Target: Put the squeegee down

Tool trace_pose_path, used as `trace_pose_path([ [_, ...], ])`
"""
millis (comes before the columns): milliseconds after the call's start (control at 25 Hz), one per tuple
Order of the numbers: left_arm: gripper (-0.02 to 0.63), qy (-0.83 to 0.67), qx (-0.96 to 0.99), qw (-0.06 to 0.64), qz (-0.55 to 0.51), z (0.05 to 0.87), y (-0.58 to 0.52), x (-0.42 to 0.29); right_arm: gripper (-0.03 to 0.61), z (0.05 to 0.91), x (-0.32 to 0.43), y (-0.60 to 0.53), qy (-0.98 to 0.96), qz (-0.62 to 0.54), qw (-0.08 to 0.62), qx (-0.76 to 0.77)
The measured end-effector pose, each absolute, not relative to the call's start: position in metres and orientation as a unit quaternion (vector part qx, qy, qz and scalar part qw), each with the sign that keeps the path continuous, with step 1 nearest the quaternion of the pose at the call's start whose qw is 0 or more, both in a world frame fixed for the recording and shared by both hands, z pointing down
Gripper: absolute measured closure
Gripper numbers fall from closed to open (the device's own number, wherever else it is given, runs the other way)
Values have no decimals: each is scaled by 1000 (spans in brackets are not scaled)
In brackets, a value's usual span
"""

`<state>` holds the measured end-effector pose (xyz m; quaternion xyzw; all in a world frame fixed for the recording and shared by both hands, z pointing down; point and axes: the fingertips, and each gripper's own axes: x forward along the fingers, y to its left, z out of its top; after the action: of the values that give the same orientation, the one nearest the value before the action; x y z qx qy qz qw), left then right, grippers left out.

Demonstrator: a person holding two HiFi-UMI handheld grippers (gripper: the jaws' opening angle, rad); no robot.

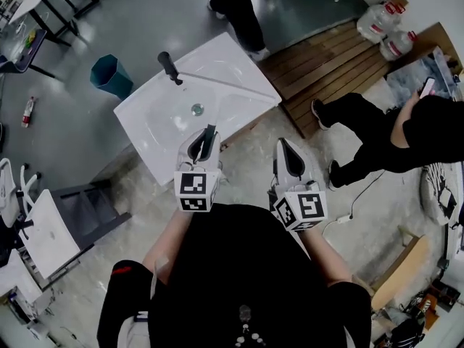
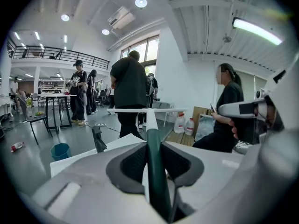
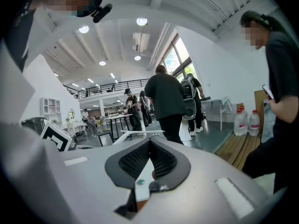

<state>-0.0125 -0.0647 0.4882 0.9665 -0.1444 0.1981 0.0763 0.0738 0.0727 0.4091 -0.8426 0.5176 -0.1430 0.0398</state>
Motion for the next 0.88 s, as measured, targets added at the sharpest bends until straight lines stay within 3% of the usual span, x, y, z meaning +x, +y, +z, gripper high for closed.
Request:
trace_pose_path([
  [880,509,-153,964,79,200,492,-102,19,576,411,111,25,536,-138,30,-832],
])
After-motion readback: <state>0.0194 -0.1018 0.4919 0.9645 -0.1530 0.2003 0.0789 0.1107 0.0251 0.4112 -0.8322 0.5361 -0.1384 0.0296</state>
